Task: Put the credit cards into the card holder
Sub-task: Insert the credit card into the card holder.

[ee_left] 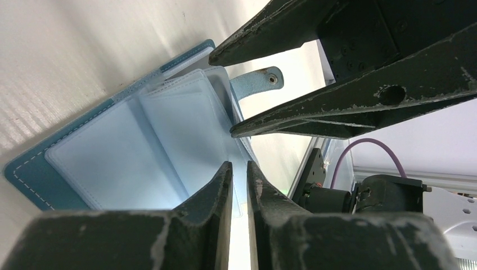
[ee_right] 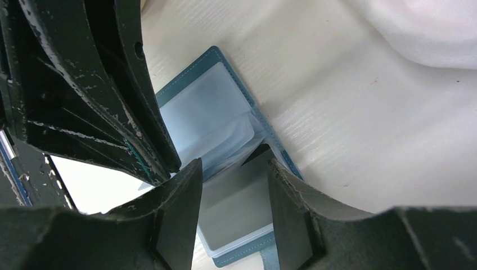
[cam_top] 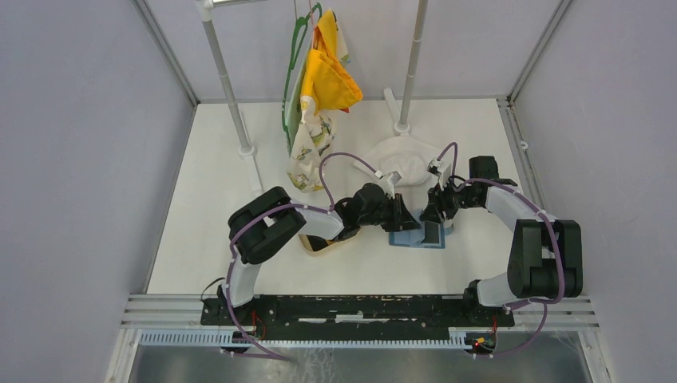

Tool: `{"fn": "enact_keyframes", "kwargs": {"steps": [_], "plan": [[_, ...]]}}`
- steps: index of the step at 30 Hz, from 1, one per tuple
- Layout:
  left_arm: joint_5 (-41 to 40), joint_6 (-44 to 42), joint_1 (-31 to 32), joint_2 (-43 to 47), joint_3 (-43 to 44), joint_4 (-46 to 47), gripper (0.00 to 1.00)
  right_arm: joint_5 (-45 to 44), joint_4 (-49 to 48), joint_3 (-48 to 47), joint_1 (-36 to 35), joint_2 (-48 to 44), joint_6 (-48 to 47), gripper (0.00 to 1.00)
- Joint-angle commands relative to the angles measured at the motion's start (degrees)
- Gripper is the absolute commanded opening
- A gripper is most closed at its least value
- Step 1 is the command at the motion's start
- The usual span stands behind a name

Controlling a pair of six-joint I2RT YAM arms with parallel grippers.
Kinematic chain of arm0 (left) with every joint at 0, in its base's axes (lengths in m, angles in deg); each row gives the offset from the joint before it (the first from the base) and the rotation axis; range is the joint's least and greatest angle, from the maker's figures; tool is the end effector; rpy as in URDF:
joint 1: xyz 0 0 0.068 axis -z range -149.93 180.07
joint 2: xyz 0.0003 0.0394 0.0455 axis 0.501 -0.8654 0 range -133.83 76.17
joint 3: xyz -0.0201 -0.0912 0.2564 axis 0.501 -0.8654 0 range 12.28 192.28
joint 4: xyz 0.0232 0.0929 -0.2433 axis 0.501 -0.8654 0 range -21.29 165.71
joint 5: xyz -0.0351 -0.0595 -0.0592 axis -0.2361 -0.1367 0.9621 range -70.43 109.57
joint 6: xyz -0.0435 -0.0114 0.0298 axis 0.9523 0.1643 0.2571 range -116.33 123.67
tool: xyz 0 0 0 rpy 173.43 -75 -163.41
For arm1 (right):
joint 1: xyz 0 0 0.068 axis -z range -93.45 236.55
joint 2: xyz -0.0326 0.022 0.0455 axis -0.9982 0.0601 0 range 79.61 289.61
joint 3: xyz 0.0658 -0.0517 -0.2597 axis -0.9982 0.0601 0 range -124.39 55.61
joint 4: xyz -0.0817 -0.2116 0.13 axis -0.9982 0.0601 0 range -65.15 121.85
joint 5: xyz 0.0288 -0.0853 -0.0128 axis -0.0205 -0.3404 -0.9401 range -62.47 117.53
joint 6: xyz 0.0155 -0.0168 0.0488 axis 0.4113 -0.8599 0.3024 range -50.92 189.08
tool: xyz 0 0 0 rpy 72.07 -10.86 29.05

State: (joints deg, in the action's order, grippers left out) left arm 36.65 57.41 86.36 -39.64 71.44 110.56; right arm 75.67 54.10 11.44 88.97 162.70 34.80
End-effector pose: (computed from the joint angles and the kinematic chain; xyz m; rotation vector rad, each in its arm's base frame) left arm 0.2245 -0.3554 0.1394 0.2810 2.2626 -1.4535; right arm 0.2538 0.0158 0.1776 -0.8545 2.2432 0.8688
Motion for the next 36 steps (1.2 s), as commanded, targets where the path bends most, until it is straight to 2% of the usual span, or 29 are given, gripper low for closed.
{"fn": "enact_keyframes", "kwargs": {"steps": [1,10,26,36], "plan": [[0.17,1.79,-0.58,-0.45,-0.35,1.37,0.22,-1.81,-1.62,0.14,0.31,-0.91,-0.44,0.51],[-3.30,-2.30,-0.51,3.75,-2.06,-3.33,0.24,-5.93,-1.26,-0.13,0.31,-1.58,-1.43,0.55],[-4.23,-4.40,-0.55,7.41,-3.30,-4.54,0.26,-8.09,-0.92,-0.31,0.36,-2.82,-2.61,0.60],[-4.68,-5.27,-0.53,9.29,-3.87,-5.11,0.27,-9.54,-3.10,0.42,2.02,-8.61,-2.87,0.66]]}}
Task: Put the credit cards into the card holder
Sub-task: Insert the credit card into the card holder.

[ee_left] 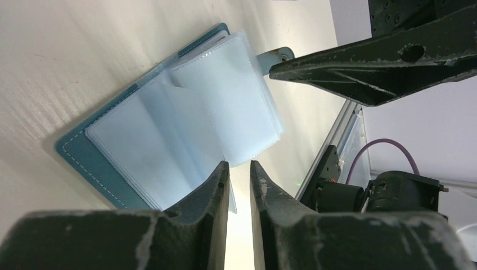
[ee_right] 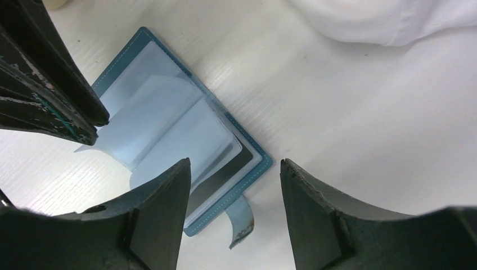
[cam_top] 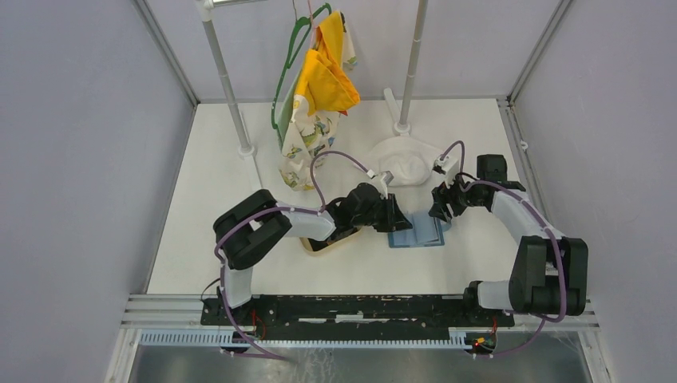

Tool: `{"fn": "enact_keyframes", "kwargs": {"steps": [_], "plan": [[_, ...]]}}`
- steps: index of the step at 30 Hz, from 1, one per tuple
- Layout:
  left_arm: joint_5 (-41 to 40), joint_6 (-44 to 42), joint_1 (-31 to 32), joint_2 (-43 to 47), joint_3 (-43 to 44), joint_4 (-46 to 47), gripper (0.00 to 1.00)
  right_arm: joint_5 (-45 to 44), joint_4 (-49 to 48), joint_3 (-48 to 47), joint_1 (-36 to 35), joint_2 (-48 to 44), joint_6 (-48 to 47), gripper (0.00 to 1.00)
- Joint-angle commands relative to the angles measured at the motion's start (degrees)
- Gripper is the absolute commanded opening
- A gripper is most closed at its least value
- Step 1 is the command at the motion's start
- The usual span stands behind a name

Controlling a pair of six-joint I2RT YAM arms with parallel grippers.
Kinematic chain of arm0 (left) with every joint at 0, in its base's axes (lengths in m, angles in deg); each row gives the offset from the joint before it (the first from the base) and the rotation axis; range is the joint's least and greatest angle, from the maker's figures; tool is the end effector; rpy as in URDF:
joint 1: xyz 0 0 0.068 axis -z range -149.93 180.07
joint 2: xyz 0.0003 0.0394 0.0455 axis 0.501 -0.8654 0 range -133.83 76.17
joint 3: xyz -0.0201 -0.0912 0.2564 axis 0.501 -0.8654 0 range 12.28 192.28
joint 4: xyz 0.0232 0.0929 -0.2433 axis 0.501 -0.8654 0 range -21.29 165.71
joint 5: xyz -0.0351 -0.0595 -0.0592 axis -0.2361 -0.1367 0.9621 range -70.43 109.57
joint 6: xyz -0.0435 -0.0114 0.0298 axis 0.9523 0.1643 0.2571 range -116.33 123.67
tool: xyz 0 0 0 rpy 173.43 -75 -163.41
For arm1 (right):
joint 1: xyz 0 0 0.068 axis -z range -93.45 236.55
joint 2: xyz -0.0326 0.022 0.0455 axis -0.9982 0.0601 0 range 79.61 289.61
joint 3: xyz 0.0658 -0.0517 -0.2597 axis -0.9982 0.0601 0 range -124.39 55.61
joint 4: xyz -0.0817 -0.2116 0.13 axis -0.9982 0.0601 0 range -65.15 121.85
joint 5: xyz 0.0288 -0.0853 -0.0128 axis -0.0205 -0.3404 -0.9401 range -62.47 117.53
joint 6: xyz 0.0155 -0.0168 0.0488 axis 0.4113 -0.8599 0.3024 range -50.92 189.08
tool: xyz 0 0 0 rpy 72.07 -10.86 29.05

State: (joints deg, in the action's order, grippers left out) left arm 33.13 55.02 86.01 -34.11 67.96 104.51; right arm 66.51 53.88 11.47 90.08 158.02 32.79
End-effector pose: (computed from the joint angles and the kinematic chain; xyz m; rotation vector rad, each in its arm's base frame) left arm 0.2172 -0.3363 0.1489 0.2648 2.3029 -1.3307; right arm 0.2498 0.0070 0.1929 -0.8763 2.2612 0.6089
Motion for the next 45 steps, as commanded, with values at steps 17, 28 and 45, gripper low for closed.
{"fn": "enact_keyframes", "kwargs": {"steps": [17,28,45], "plan": [[-2.68,-5.30,-0.09,6.67,-0.01,-1.99,0.27,6.53,5.03,-1.70,0.86,2.52,-5.74,0.45],[-1.71,-4.79,0.07,4.91,0.22,-0.83,0.27,5.57,6.34,-2.27,0.86,5.88,-4.84,0.47],[-0.46,-3.93,0.24,3.10,0.23,1.72,0.27,13.22,10.32,-3.58,-0.25,11.18,-5.63,0.45]]}}
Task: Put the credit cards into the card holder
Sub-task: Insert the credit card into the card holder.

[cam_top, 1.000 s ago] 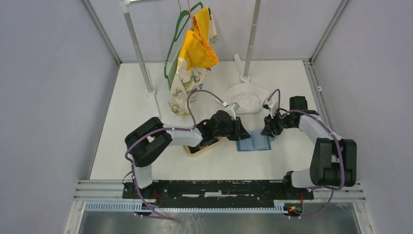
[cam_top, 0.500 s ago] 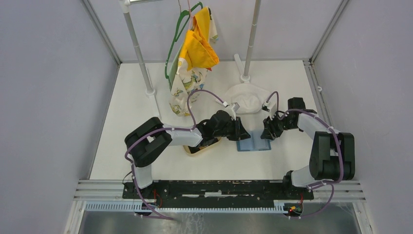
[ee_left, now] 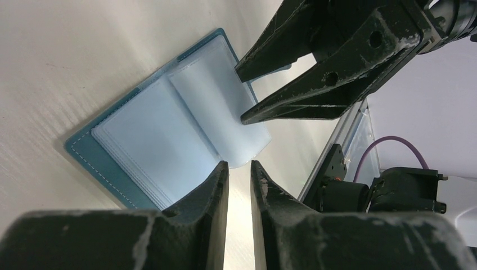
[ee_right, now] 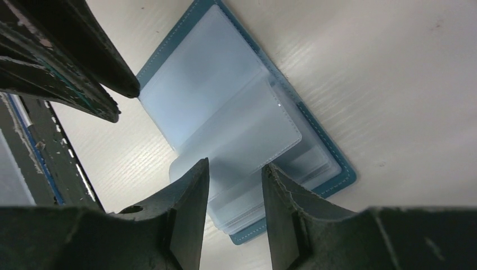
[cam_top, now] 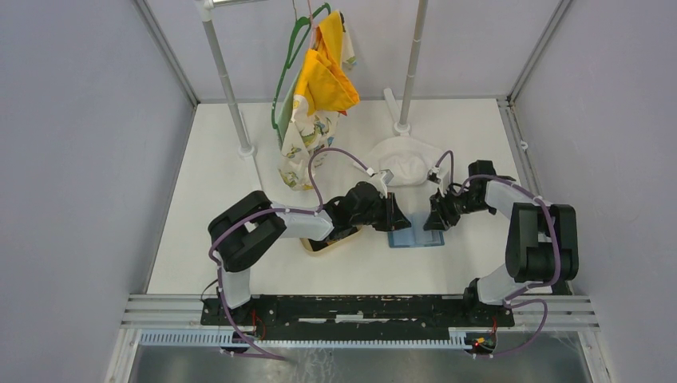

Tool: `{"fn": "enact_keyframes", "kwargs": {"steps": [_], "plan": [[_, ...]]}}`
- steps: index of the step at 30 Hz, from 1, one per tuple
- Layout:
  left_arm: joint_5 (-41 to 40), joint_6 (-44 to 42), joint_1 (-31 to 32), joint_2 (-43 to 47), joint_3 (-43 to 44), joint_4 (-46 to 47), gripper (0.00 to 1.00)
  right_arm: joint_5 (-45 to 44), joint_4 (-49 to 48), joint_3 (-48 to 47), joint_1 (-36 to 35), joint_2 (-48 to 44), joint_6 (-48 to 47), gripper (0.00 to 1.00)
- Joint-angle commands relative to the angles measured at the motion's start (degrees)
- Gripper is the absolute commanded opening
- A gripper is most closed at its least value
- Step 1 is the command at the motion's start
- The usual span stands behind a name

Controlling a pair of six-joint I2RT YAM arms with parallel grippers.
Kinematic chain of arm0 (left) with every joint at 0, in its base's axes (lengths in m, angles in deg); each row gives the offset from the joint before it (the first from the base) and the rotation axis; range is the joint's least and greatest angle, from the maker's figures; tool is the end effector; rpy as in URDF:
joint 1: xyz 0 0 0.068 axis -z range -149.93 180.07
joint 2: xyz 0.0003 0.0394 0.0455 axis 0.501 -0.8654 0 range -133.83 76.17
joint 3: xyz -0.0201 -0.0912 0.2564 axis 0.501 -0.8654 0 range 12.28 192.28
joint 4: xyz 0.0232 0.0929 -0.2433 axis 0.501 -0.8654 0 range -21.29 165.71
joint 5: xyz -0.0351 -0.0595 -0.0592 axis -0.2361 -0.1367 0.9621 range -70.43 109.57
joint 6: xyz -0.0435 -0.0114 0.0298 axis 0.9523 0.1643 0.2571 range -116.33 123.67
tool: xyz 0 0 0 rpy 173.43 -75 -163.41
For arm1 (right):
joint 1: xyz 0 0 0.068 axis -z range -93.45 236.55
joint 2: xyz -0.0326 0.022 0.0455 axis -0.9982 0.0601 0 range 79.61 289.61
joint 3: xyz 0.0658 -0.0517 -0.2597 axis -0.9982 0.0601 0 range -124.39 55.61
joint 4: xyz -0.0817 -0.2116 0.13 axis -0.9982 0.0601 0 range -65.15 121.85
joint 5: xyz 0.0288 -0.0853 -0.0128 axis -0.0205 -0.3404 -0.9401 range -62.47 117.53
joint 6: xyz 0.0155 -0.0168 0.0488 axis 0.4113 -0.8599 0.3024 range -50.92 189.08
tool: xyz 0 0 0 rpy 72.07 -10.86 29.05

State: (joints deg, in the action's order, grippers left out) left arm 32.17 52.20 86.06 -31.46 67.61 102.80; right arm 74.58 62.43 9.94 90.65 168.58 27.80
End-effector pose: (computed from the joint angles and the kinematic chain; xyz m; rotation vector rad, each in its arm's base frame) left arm 0.2149 -0.3325 0.1616 0.3080 2.2668 -1.2992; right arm 0.2515 0.0081 0.1560 -0.8888 2.3671 0.9372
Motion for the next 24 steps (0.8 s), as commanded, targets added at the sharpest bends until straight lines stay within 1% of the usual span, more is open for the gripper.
{"fn": "enact_keyframes", "kwargs": {"steps": [1,4,9,11,14,16,20,22,24], "plan": [[0.38,-1.20,0.16,0.66,0.49,3.46,0.27,6.07,1.73,-2.05,-1.08,0.76,-0.58,0.46],[-0.15,-1.79,0.19,1.84,0.02,3.53,0.28,7.87,1.15,-1.90,-1.79,1.32,0.32,0.46],[-1.22,-3.56,0.24,5.43,-2.06,4.95,0.31,11.25,-4.07,-0.74,-3.76,2.14,4.56,0.47],[-1.15,-4.16,0.33,7.13,-3.44,6.58,0.32,12.45,-6.49,-0.47,-6.61,2.49,6.82,0.47],[-0.09,-4.75,0.95,9.37,-5.27,9.64,0.33,17.04,-7.67,-1.19,-10.30,4.24,8.15,0.49],[0.99,-4.85,1.83,9.84,-5.95,12.81,0.33,19.87,-6.11,-2.39,-12.60,6.06,7.24,0.49],[2.69,-5.87,5.00,9.43,-6.42,19.10,0.32,23.89,-0.51,-4.95,-16.13,9.38,2.56,0.50],[2.69,-7.19,6.35,8.89,-5.70,19.85,0.32,24.36,3.59,-6.71,-16.51,10.20,-0.99,0.50],[2.14,-7.88,7.03,8.39,-5.27,20.19,0.31,22.07,7.42,-8.95,-15.93,10.07,-4.55,0.50]]}}
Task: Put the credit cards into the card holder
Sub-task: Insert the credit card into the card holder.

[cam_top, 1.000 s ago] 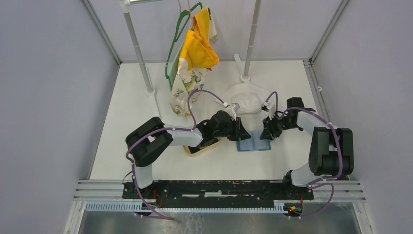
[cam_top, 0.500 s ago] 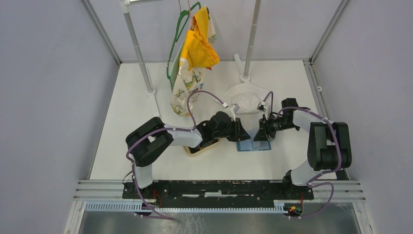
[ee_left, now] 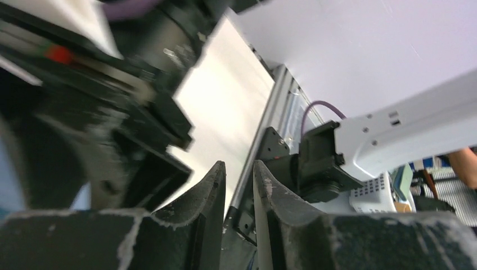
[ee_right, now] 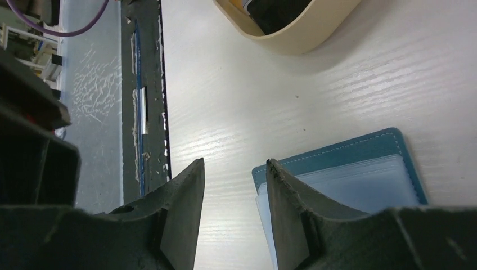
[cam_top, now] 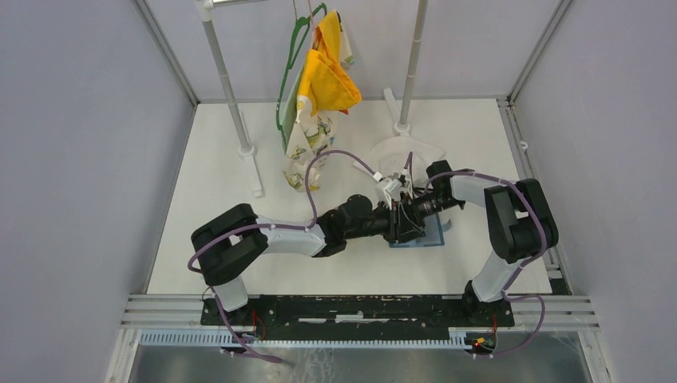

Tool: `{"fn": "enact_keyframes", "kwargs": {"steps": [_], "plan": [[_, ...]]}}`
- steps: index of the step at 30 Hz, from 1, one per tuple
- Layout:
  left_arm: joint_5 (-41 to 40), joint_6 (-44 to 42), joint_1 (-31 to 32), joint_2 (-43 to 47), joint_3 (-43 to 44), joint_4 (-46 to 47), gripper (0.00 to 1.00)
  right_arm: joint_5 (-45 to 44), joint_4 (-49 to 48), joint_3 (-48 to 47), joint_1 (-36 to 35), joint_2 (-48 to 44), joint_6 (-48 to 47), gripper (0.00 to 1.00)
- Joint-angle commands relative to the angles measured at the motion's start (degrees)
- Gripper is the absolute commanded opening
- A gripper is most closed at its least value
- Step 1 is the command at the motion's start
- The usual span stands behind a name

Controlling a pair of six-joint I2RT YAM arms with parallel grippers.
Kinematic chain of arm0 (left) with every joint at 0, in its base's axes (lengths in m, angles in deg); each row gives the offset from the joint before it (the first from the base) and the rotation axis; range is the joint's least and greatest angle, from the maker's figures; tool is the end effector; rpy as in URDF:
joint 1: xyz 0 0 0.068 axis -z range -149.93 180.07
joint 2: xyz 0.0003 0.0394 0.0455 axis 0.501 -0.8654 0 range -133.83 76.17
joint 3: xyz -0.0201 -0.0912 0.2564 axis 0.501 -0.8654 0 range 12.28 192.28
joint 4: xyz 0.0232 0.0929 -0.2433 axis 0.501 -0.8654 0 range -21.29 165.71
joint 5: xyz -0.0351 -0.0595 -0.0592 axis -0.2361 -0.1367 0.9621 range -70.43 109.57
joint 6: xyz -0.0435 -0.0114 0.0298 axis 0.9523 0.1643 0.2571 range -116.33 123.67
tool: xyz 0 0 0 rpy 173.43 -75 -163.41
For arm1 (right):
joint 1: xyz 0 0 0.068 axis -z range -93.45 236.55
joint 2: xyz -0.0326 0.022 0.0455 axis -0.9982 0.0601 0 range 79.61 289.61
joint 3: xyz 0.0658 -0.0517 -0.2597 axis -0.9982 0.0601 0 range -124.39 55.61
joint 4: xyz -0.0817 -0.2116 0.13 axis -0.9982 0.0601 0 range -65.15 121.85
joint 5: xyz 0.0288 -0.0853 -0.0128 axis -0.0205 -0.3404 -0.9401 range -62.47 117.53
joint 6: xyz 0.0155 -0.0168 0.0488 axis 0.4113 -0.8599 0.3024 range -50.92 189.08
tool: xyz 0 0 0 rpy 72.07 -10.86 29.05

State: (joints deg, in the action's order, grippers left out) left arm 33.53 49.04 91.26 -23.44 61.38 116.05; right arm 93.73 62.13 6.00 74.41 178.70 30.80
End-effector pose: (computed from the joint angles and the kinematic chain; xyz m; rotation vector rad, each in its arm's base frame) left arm 0.1722 -0.3312 0.2038 0.4817 1.9673 -1.4986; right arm 0.2586 0.0890 0.1386 -1.0670 2.1620 1.5153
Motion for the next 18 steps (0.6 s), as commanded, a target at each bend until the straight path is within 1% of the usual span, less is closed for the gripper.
{"fn": "enact_keyframes", "kwargs": {"steps": [1,2,4,6,8,10,12,14,16,18], "plan": [[0.18,-4.77,1.85,0.05,0.93,7.25,0.30,1.06,8.01,-5.55,1.01,-1.00,-7.94,0.50],[-0.38,-4.69,1.92,-0.12,0.72,7.52,0.29,-1.53,7.02,-5.51,2.11,-2.40,-7.12,0.50],[-1.71,-4.67,1.88,-0.31,-0.07,8.17,0.26,-7.48,1.86,-3.49,5.30,-7.26,-3.19,0.50],[-3.20,-4.74,1.88,-0.36,-0.83,8.37,0.25,-15.26,-3.53,-0.66,8.05,-13.68,-1.28,0.51],[-4.44,-4.99,1.85,-0.57,-1.02,7.63,0.23,-23.22,-7.32,2.11,9.02,-19.11,-2.73,0.55],[-6.95,-5.10,1.84,-1.51,0.29,2.83,0.21,-27.35,-8.90,4.83,9.23,-23.28,-5.08,0.59],[-10.21,-4.99,1.47,-3.15,3.21,-4.84,0.20,-28.78,-9.17,5.74,9.63,-25.36,-5.20,0.59],[-12.42,-4.14,0.92,-5.45,6.40,-10.68,0.18,-28.59,-8.37,5.34,9.86,-25.15,-4.05,0.58],[-13.11,-2.90,-0.04,-7.21,7.57,-13.33,0.16,-28.50,-6.68,4.52,9.85,-23.47,-3.74,0.56],[-12.73,-2.00,-1.07,-8.56,7.89,-13.97,0.16,-30.00,-5.81,4.13,9.85,-21.84,-3.40,0.55]]}}
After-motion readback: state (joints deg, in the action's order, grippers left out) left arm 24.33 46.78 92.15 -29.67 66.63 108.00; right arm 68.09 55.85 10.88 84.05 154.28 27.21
